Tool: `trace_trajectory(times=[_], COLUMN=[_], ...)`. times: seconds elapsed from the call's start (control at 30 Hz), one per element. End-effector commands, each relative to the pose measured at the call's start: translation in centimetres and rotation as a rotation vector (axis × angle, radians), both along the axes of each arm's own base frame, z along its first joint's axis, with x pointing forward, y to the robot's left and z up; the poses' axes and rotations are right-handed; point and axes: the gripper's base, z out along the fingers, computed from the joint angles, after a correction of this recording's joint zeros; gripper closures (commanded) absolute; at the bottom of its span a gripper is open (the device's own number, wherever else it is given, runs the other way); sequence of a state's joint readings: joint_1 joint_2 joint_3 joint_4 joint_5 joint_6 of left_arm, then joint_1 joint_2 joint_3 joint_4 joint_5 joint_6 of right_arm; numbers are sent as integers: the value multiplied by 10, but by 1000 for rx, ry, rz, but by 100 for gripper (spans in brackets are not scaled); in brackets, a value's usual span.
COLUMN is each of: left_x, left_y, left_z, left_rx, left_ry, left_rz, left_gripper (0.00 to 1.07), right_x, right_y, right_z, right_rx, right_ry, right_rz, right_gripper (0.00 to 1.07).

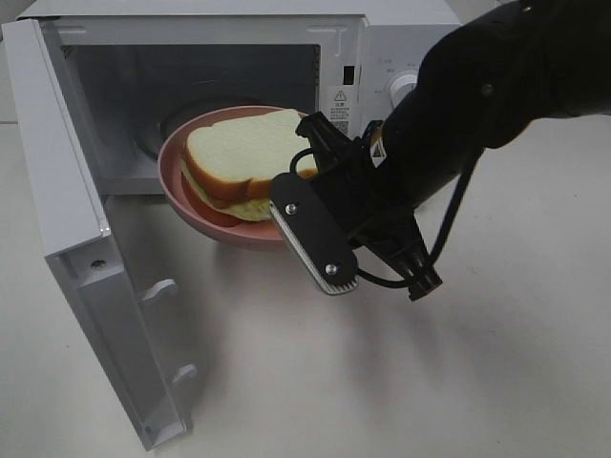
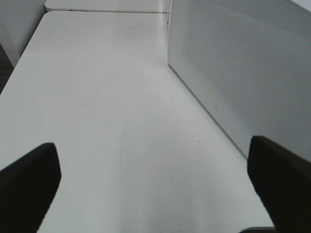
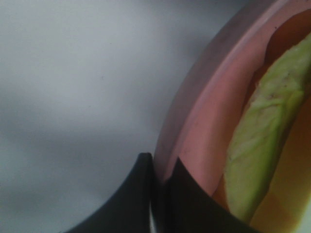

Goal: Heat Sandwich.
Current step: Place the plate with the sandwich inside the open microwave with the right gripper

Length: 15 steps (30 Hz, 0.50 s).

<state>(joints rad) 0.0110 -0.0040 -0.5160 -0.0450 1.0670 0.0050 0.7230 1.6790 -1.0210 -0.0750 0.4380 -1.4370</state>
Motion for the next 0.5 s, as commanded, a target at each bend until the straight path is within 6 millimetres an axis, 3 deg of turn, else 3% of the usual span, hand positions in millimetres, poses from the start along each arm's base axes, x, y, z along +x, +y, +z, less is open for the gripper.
trace_trajectory(times=[0.03,0.5], left_x=[-3,-3], left_y=[0,0], left_z=[0,0], left_rx=[-5,-5], left_ry=[-21,-21], left_rz=[-3,-3], left_gripper=[6,6], right_x=[7,35], right_y=[8,32], right_z=[4,0], right_rx=[28,18], right_ry=[-27,-15], right_rz=[7,-1], right_gripper=[107,107])
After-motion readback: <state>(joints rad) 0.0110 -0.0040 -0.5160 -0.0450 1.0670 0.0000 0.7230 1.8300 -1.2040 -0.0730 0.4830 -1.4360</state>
